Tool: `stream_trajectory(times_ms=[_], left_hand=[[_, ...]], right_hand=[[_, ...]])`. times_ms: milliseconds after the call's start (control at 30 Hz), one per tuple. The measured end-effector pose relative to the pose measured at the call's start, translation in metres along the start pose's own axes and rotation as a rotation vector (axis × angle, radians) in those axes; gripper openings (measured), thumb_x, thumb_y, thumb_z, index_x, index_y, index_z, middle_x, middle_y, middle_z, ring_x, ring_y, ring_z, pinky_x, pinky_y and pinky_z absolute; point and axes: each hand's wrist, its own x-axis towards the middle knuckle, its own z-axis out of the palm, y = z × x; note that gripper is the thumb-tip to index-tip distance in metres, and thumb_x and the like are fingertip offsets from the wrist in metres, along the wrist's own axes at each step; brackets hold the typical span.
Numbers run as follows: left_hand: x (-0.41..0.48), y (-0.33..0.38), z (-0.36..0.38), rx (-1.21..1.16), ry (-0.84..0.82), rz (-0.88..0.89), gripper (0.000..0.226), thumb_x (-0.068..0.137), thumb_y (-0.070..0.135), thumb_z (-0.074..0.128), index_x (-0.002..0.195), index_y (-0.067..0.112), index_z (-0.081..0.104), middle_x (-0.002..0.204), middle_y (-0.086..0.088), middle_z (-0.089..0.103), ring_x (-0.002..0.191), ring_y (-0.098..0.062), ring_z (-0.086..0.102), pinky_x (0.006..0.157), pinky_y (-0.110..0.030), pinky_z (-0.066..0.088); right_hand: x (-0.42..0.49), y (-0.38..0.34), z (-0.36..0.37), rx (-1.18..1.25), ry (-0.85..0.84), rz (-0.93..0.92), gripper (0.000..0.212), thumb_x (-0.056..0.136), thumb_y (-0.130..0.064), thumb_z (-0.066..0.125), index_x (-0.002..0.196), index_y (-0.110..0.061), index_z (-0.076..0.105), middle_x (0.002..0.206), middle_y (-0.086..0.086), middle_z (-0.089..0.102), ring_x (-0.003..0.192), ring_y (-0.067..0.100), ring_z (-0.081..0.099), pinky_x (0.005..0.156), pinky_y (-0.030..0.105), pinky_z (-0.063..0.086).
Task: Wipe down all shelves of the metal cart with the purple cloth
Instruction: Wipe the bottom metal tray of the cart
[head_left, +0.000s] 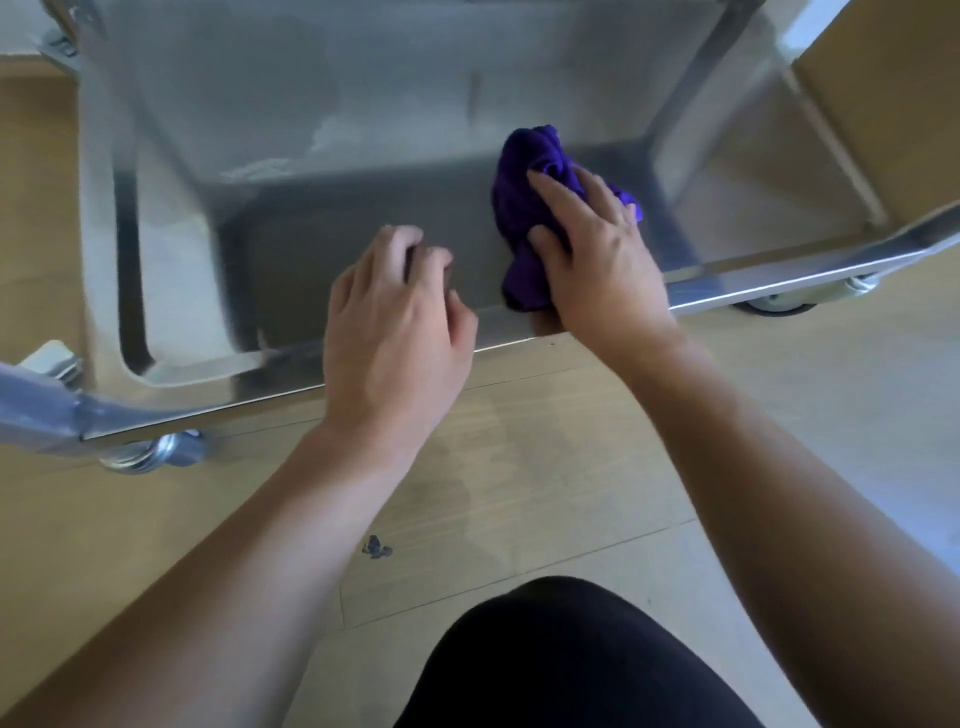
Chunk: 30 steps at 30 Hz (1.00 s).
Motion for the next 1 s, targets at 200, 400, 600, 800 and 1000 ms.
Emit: stream_trajectory(times_ms=[200, 400, 600, 800, 1000], left_hand=[[-0.001, -0.002, -0.001, -0.02, -0.028, 0.007, 0.021, 0.09, 0.021, 0.054, 0.108, 0.012, 0.06, 0.125, -0.005, 0.052, 0.117, -0.022, 0.051, 0.102, -0.036, 0.038], [0.007, 0.001, -0.027, -0.141, -0.213, -0.044, 0.028, 0.089, 0.019, 0.058, 0.116, 0.013, 0.062, 0.135, -0.002, 0.048, 0.12, -0.021, 0.053, 0.101, -0.043, 0.045], [0.023, 0.023, -0.074, -0.123, -0.359, -0.067, 0.026, 0.094, 0.024, 0.054, 0.117, 0.018, 0.063, 0.127, 0.007, 0.053, 0.107, -0.01, 0.056, 0.088, -0.021, 0.041], [0.025, 0.053, -0.106, -0.223, -0.518, 0.001, 0.027, 0.097, 0.028, 0.047, 0.122, 0.024, 0.058, 0.122, 0.01, 0.059, 0.102, -0.004, 0.056, 0.083, -0.021, 0.048], [-0.009, 0.105, -0.179, -0.362, -0.795, 0.045, 0.04, 0.099, 0.033, 0.046, 0.138, 0.024, 0.048, 0.137, 0.011, 0.052, 0.124, -0.007, 0.05, 0.099, -0.026, 0.044]], right_hand=[[0.005, 0.079, -0.042, -0.093, 0.055, 0.214, 0.048, 0.097, -0.027, 0.048, 0.144, -0.022, 0.044, 0.147, 0.011, 0.043, 0.132, 0.036, 0.039, 0.111, 0.042, 0.032], [0.005, 0.077, -0.062, -0.197, 0.055, 0.353, 0.05, 0.087, -0.03, 0.056, 0.137, -0.025, 0.049, 0.135, 0.012, 0.049, 0.121, 0.037, 0.044, 0.102, 0.046, 0.039], [0.001, 0.034, -0.083, -0.213, -0.091, 0.471, 0.051, 0.078, -0.035, 0.065, 0.124, -0.024, 0.047, 0.117, 0.013, 0.05, 0.105, 0.037, 0.051, 0.09, 0.045, 0.039], [-0.062, -0.02, -0.109, 0.087, -0.001, 0.454, 0.046, 0.073, -0.024, 0.067, 0.117, -0.021, 0.052, 0.105, 0.006, 0.051, 0.087, 0.033, 0.052, 0.076, 0.036, 0.046], [-0.121, -0.089, -0.189, 0.113, -0.008, 0.569, 0.043, 0.075, -0.023, 0.067, 0.115, -0.022, 0.053, 0.104, 0.0, 0.05, 0.085, 0.025, 0.052, 0.073, 0.031, 0.045]])
